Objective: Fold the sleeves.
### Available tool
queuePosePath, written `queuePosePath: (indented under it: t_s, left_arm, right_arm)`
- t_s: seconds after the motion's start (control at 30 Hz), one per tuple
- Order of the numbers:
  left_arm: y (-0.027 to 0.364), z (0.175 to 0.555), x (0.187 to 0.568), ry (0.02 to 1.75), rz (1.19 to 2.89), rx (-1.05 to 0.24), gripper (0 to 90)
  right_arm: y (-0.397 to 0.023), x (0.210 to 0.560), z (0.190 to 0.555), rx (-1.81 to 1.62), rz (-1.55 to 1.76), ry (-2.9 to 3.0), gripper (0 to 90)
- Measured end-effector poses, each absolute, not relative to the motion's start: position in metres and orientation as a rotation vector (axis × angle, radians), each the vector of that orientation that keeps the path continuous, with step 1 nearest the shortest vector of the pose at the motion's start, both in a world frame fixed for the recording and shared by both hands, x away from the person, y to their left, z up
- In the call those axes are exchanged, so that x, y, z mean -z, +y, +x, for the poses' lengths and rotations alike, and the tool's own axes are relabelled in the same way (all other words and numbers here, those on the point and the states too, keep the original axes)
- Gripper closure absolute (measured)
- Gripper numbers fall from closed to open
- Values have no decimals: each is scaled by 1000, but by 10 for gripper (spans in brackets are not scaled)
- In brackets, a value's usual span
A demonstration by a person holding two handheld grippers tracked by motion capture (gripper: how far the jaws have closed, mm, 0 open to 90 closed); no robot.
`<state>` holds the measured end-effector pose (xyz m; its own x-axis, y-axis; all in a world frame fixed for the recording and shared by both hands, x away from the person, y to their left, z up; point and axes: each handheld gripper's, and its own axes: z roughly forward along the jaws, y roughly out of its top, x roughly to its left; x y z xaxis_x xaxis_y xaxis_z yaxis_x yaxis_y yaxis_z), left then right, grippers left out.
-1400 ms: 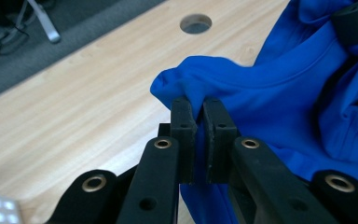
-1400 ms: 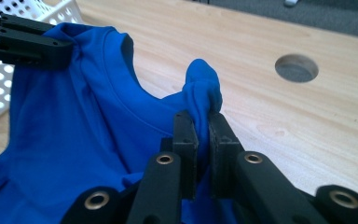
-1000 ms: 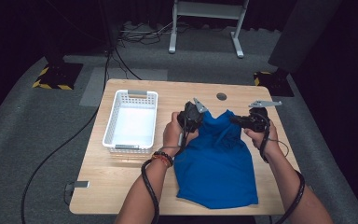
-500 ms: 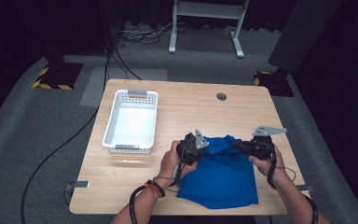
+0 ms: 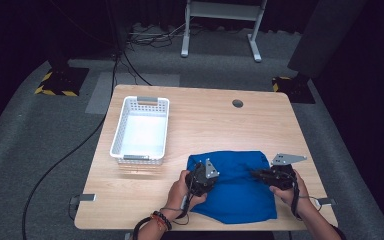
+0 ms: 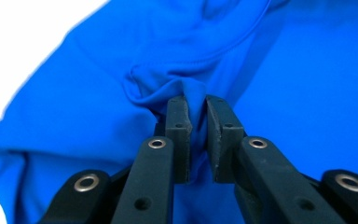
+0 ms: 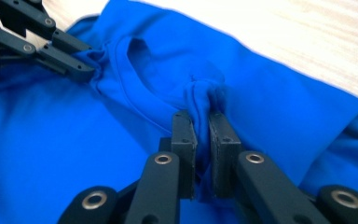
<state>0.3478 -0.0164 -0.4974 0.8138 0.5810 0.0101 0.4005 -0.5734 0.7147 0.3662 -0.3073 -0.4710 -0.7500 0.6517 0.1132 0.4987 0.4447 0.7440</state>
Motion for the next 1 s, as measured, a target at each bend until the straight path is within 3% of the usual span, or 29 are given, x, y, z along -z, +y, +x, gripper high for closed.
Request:
queuePosePath:
  t_s: [0.6, 1.0]
  left_arm:
    - [-13, 360, 498, 715, 2276, -304, 807]
    - [-24, 391, 496, 724, 2298, -377, 815]
  right_arm:
    - [-298, 494, 363, -1064, 984, 2538, 836]
    - [-298, 494, 394, -1024, 1017, 2474, 837]
